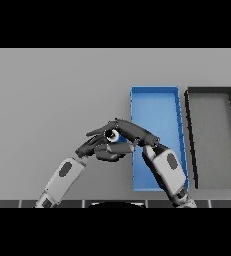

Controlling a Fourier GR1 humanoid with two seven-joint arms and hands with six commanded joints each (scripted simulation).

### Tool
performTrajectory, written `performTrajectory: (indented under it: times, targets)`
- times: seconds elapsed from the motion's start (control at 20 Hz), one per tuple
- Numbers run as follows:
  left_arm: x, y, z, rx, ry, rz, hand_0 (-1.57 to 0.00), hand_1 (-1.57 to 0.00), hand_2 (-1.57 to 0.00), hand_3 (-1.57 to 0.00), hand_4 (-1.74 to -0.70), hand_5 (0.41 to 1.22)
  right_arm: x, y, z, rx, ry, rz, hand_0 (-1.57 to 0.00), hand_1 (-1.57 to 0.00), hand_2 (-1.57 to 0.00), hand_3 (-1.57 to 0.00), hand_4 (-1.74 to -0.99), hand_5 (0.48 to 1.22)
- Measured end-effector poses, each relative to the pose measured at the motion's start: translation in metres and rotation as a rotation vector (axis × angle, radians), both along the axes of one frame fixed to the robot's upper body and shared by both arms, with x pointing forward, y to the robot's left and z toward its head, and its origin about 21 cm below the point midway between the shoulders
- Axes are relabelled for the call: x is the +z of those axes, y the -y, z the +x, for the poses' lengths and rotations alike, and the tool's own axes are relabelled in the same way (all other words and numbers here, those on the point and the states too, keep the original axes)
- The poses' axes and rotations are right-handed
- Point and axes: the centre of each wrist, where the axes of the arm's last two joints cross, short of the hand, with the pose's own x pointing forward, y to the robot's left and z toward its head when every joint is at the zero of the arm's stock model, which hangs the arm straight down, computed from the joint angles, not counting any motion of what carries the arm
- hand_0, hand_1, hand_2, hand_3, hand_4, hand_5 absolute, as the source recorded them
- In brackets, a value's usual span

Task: Pick up the blue pipe and place it into the blue bin.

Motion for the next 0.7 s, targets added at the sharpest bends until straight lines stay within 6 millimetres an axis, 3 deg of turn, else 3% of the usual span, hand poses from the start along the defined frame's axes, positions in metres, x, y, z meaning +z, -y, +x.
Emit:
performTrajectory:
  times: [0.2,0.35,0.5,0.7]
  targets:
    - [-0.003,0.001,0.0,0.049,-0.083,0.022,-0.03,-0.03,-0.03,-0.03,-0.9,0.609,-0.007,0.0,-0.001,0.007,-0.035,0.039,-1.57,-1.57,-1.57,-1.57,-1.489,1.22]
    - [-0.003,0.004,-0.005,0.047,-0.103,0.039,-0.01,-0.01,-0.01,-0.01,-0.91,0.543,0.006,0.001,0.0,0.055,-0.167,0.126,-1.57,-1.57,-1.57,-1.57,-1.491,1.221]
    - [-0.002,0.0,-0.005,0.057,-0.12,0.041,-0.01,-0.01,-0.01,-0.01,-0.92,0.507,0.03,0.009,0.007,0.038,-0.247,0.186,-1.57,-1.57,-1.57,-1.57,-1.491,1.221]
    - [-0.001,-0.003,-0.01,0.046,-0.11,0.033,0.0,0.0,0.0,0.0,-0.93,0.491,0.09,0.019,0.016,0.05,-0.124,0.232,-1.57,-1.57,-1.57,-1.57,-1.495,1.221]
